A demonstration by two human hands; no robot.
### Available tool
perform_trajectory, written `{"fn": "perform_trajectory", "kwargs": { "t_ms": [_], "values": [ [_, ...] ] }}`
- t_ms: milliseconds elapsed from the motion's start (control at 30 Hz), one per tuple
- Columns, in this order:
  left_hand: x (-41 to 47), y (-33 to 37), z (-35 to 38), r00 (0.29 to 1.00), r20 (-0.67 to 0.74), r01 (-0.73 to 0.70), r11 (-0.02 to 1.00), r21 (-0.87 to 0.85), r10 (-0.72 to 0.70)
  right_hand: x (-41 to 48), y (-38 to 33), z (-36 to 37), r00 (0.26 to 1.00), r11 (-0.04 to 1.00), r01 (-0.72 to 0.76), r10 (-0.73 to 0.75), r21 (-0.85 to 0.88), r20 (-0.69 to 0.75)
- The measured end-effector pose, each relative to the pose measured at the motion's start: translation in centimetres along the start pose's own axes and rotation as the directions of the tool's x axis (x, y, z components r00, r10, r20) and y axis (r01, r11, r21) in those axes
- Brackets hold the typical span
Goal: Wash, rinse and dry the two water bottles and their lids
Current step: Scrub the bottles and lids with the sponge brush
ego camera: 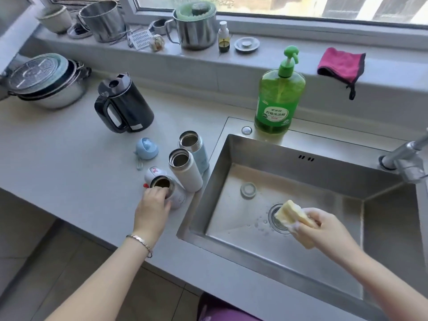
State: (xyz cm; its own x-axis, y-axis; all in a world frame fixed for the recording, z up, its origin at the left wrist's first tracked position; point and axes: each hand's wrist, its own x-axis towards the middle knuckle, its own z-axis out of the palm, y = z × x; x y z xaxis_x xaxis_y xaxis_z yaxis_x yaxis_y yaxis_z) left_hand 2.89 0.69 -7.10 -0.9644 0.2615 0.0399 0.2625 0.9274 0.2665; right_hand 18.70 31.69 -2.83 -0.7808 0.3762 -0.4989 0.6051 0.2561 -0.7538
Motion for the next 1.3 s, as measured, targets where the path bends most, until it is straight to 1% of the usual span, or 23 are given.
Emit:
{"fn": "perform_trajectory", "kwargs": {
  "t_ms": [100,200,233,300,400,467,500,567,600,633,667,700,767,800,867,933,967,1033,1067,1133,1200,1233,1300],
  "values": [
    [-0.3,0.2,0.0,0.997,0.064,0.041,0.999,0.002,-0.041,-1.6,1.1,-0.6,1.0,0.999,-0.031,0.031,0.035,-0.005],
    [-2.1,2.1,-1.1,0.989,0.114,0.112,0.975,-0.191,-0.091,-3.1,2.3,-1.7,0.997,0.996,-0.023,0.03,0.091,-0.074],
    [-2.9,3.5,-1.8,0.982,0.142,0.162,0.943,-0.291,-0.125,-3.5,2.6,-2.0,0.993,0.992,-0.013,0.027,0.128,-0.111],
    [-4.5,7.1,-2.9,0.956,0.243,0.269,0.827,-0.494,-0.165,-4.4,2.6,-2.3,0.98,0.971,0.033,0.016,0.239,-0.2],
    [-6.2,12.8,-3.2,0.917,0.391,0.342,0.648,-0.68,-0.074,-4.9,1.6,-2.0,0.946,0.933,0.154,-0.045,0.325,-0.32],
    [-6.6,16.3,-2.8,0.896,0.444,0.36,0.585,-0.727,0.001,-5.0,0.6,-1.1,0.907,0.937,0.275,-0.178,0.216,-0.381],
    [-6.7,17.9,-2.6,0.889,0.456,0.358,0.559,-0.748,0.04,-5.2,0.3,-0.3,0.874,0.939,0.33,-0.266,0.096,-0.406],
    [-6.8,20.3,-2.4,0.872,0.472,0.356,0.495,-0.793,0.129,-5.6,-0.1,1.3,0.773,0.872,0.445,-0.49,-0.205,-0.403],
    [-6.8,21.2,-2.5,0.863,0.477,0.354,0.474,-0.807,0.168,-5.8,0.1,1.7,0.728,0.82,0.493,-0.572,-0.292,-0.378],
    [-6.7,21.8,-2.5,0.856,0.477,0.349,0.458,-0.818,0.199,-5.8,0.5,1.4,0.698,0.792,0.519,-0.61,-0.322,-0.374],
    [-6.6,22.1,-2.4,0.86,0.461,0.333,0.444,-0.832,0.22,-5.3,0.9,0.6,0.697,0.798,0.512,-0.602,-0.319,-0.39],
    [-6.3,22.3,-2.3,0.87,0.435,0.302,0.445,-0.843,0.233,-4.9,1.1,-0.6,0.721,0.839,0.463,-0.545,-0.287,-0.428],
    [-5.9,22.4,-2.0,0.884,0.389,0.24,0.462,-0.854,0.259,-4.3,1.3,-2.4,0.821,0.939,0.3,-0.344,-0.169,-0.455],
    [-5.7,22.5,-2.0,0.883,0.383,0.225,0.471,-0.853,0.271,-4.4,1.1,-2.5,0.849,0.949,0.28,-0.316,-0.147,-0.424],
    [-5.4,22.9,-2.3,0.869,0.402,0.243,0.46,-0.854,0.287,-5.2,0.3,-1.3,0.863,0.923,0.365,-0.384,-0.122,-0.329],
    [-5.2,23.0,-2.3,0.857,0.415,0.26,0.44,-0.86,0.306,-5.7,0.0,-0.7,0.847,0.886,0.461,-0.458,-0.059,-0.269],
    [-5.0,22.9,-2.2,0.859,0.41,0.251,0.443,-0.861,0.309,-5.2,0.3,-1.3,0.851,0.895,0.445,-0.434,-0.031,-0.296],
    [-4.7,22.6,-1.9,0.876,0.38,0.215,0.464,-0.859,0.298,-4.0,0.5,-3.1,0.882,0.947,0.321,-0.295,0.011,-0.368],
    [-4.6,22.6,-2.0,0.881,0.361,0.189,0.472,-0.861,0.306,-3.8,0.4,-3.5,0.889,0.955,0.296,-0.271,0.013,-0.369],
    [-4.6,22.8,-2.2,0.868,0.356,0.176,0.456,-0.872,0.347,-4.5,-0.6,-2.6,0.882,0.927,0.374,-0.35,0.016,-0.314],
    [-4.8,23.0,-2.4,0.842,0.38,0.213,0.411,-0.886,0.382,-5.3,-1.3,-1.5,0.847,0.88,0.47,-0.471,-0.066,-0.248],
    [-4.9,23.0,-2.5,0.839,0.38,0.216,0.403,-0.889,0.39,-5.0,-1.5,-1.9,0.851,0.884,0.457,-0.466,-0.094,-0.242],
    [-5.0,22.7,-2.3,0.849,0.352,0.158,0.447,-0.881,0.394,-3.8,-1.8,-3.5,0.908,0.943,0.329,-0.329,-0.044,-0.258]
  ]
}}
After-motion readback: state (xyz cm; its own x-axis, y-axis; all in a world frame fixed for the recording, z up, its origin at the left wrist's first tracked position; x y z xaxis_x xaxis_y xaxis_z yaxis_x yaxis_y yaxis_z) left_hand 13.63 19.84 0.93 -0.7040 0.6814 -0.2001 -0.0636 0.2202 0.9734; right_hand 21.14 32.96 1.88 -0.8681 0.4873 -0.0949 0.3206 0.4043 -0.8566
